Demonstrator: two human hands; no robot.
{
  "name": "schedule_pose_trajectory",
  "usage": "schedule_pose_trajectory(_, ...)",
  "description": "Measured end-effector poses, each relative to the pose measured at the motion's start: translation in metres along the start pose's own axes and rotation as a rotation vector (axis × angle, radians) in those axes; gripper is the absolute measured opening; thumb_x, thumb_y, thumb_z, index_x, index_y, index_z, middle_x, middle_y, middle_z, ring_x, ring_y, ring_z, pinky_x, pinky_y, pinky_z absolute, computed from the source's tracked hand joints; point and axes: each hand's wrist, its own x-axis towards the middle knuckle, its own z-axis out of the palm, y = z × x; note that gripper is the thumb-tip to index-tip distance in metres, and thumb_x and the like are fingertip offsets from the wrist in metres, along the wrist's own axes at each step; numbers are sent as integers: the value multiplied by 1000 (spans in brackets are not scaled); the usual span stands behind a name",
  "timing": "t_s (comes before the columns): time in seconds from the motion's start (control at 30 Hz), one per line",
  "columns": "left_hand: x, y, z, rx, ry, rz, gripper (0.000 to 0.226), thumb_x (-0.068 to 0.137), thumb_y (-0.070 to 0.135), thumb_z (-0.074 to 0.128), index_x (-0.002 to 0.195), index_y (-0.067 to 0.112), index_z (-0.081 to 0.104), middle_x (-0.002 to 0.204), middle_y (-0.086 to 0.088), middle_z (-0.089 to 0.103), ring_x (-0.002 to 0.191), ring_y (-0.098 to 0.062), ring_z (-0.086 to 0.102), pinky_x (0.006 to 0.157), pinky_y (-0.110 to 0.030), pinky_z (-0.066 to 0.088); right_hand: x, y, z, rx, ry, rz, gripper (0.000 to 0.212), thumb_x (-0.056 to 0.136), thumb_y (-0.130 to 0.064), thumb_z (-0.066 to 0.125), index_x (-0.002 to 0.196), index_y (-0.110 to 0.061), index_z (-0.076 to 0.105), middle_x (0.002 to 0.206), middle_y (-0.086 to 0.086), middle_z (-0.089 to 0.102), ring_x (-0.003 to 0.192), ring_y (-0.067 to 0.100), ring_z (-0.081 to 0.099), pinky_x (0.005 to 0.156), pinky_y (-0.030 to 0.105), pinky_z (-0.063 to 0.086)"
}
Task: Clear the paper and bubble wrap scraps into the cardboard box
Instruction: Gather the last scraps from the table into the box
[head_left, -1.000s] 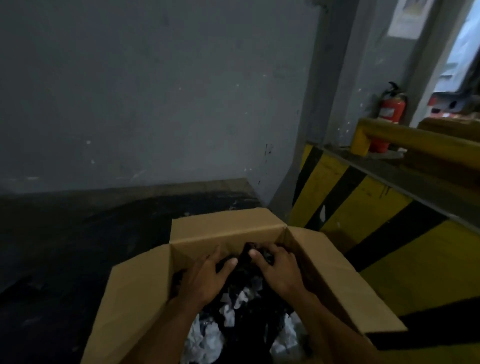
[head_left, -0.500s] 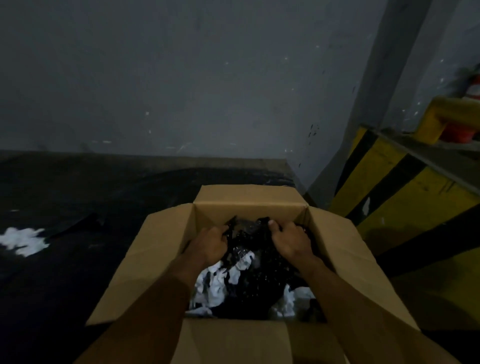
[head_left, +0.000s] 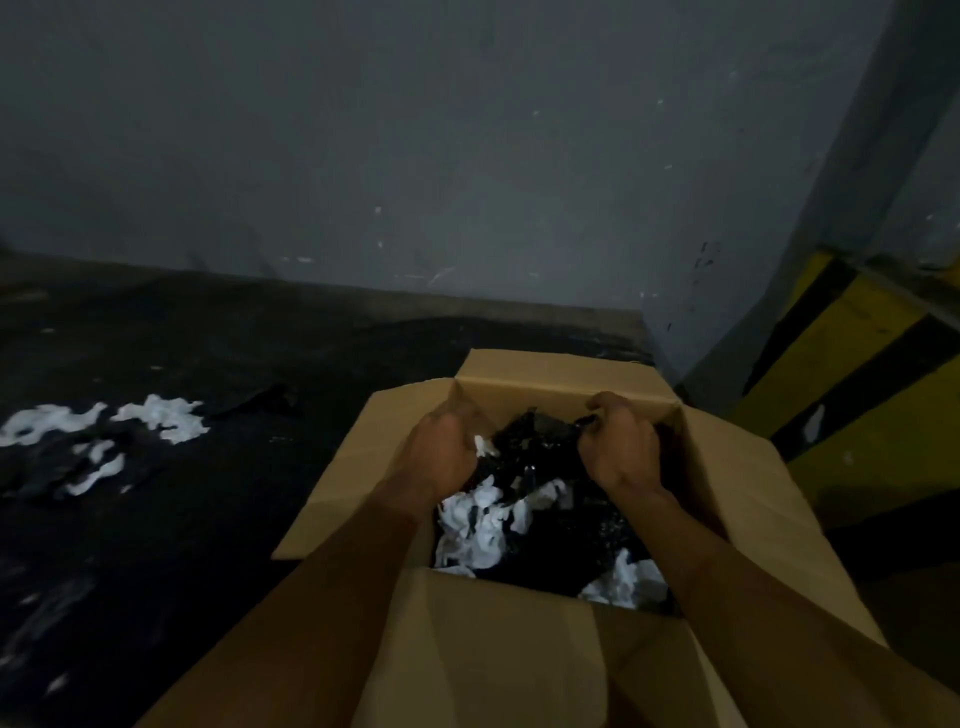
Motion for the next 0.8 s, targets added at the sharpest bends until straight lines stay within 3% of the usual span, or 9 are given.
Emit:
schedule_pose_trajectory(0.23,-30,-39,-60,6,125,-20,45,94,22,53,138,17,47,141,-4,49,128,-19,45,109,-32,35,-21,-87,30,64,31,-139,29,88,-15,55,117,-18,59,120,10,62,101,32,60,85,42,51)
schedule_pose_trajectory(0.43,-82,-126,-144,40,213,-76,45,93,24,56,137,16,49,139,-8,51,126,-23,48,108,-37,39,-59,-202,77,200,-4,-222,26,89,-17,54,115,-18,60,117,8,60,101,29,60,87,46,51)
schedule_pose_trajectory(0.57,-136,-202,-208,76,294,-143,42,91,21,58,132,12,54,132,-12,57,121,-26,53,104,-31,37,-109,-294,122,198,-41,-268,23,93,-23,53,116,-22,58,118,4,57,104,23,58,87,42,51)
schedule_pose_trajectory(0.8,-229,-316,-299,117,312,-305,34,91,23,56,124,22,60,119,-4,65,105,-21,62,93,-33,48,-194,-422,199,258,-178,-356,23,92,-25,52,114,-22,59,118,4,56,106,23,58,89,42,50)
